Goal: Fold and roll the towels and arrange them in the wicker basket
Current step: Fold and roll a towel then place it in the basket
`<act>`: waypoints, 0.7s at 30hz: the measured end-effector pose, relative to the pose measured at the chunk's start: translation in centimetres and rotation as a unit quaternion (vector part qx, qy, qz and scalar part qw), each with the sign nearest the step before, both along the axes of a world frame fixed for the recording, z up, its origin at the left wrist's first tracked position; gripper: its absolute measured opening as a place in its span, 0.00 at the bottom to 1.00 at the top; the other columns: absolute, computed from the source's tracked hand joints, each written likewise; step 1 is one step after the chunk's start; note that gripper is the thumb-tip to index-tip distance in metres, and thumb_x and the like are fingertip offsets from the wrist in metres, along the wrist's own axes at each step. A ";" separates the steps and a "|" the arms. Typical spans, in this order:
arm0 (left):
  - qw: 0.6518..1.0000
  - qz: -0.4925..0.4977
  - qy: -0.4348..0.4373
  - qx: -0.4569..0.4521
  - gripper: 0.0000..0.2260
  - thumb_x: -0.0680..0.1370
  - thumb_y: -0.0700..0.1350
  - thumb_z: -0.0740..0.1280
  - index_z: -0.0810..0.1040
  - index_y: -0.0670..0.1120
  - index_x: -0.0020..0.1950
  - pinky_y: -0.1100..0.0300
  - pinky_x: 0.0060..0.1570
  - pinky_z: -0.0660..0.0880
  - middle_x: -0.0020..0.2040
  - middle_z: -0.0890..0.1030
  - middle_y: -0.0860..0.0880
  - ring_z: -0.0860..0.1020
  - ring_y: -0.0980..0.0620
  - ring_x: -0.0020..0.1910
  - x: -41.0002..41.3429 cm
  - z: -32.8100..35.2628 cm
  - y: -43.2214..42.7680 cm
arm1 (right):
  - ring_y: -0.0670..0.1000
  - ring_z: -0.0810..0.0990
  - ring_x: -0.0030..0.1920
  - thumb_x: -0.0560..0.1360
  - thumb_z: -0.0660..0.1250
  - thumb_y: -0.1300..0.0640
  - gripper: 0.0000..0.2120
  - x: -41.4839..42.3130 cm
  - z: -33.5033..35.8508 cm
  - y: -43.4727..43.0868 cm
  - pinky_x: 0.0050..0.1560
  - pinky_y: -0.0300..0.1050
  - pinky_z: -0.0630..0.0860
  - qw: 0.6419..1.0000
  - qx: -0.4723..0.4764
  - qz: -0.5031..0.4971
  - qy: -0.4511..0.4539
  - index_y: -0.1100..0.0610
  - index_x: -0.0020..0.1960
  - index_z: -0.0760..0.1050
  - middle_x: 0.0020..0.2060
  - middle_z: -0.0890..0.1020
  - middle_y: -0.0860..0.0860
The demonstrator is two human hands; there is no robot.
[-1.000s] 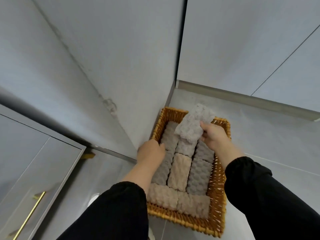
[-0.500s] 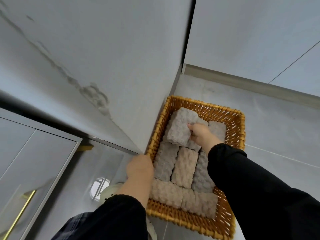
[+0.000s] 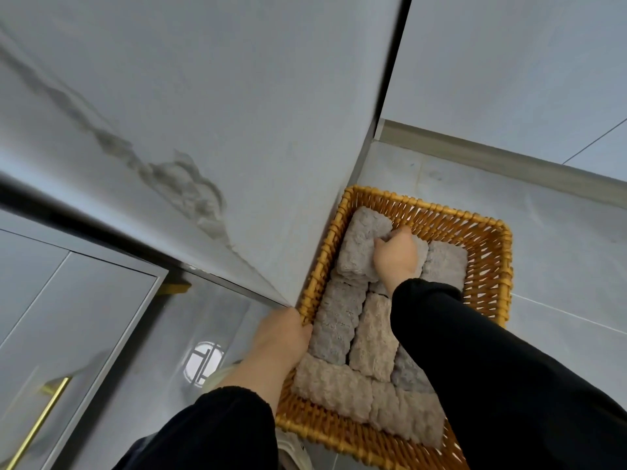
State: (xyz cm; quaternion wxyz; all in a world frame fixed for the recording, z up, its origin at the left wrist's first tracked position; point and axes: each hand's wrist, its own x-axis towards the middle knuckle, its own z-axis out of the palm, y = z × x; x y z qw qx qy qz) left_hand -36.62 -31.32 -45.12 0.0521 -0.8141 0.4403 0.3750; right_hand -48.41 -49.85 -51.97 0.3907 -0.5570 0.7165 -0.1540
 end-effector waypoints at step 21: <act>0.999 0.000 0.031 0.020 0.16 0.81 0.52 0.60 0.63 0.48 0.35 0.60 0.38 0.66 0.36 0.68 0.51 0.70 0.52 0.40 0.6 -0.1 0.0 | 0.56 0.39 0.77 0.79 0.41 0.39 0.35 -0.4 -2.8 2.6 0.75 0.57 0.41 0.845 -0.075 0.428 0.311 0.59 0.78 0.39 0.77 0.42 0.58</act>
